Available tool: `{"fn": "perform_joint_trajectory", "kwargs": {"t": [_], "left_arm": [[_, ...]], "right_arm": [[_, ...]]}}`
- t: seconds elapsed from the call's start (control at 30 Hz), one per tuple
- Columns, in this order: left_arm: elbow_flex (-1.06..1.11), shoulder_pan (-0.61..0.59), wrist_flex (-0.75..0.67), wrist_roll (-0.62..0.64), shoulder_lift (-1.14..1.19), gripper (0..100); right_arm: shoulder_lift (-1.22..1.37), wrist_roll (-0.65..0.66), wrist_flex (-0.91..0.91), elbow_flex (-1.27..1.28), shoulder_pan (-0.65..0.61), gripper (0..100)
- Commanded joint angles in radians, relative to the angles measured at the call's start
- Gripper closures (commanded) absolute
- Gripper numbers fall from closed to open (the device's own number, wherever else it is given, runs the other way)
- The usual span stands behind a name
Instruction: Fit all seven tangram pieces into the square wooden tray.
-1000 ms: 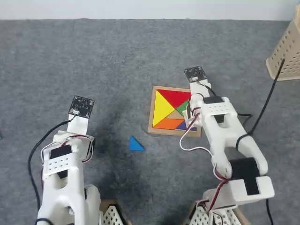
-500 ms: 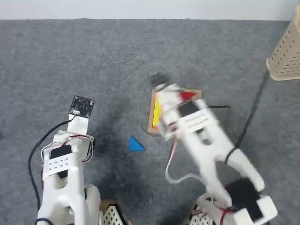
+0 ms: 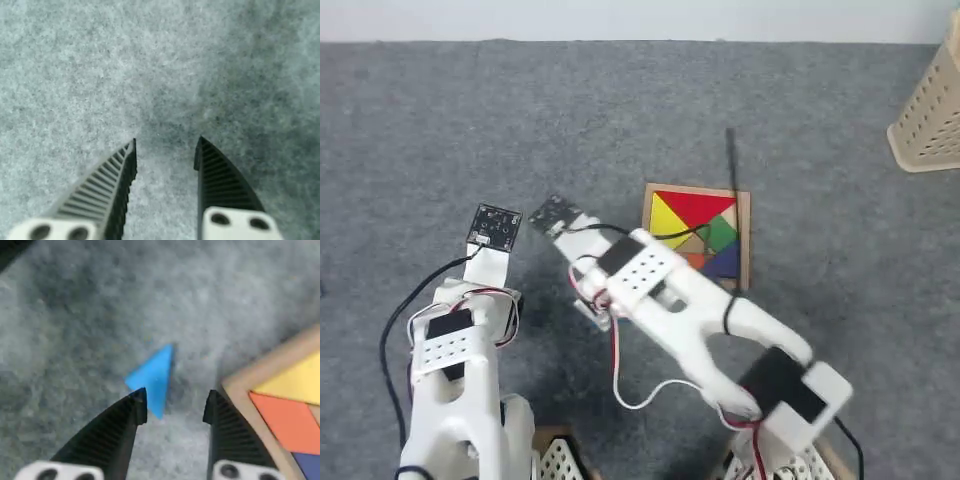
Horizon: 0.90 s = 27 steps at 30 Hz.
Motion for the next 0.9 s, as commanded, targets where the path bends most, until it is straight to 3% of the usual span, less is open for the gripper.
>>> {"fn": "perform_joint_trajectory", "kwargs": {"t": [0.0, 0.57, 0.87], "left_arm": [[-0.002, 0.006, -0.021, 0.017, -0.032, 83], [-0.002, 0.006, -0.021, 0.017, -0.032, 83], [-0.002, 0.006, -0.021, 0.017, -0.032, 83]], "right_arm": [[0.016, -0.015, -0.001, -0.077, -0.036, 80.3], [0.047, -0.017, -0.018, -0.08, -0.042, 80.4], [0.064, -0.172, -0.044, -0.084, -0.041, 80.5]]}}
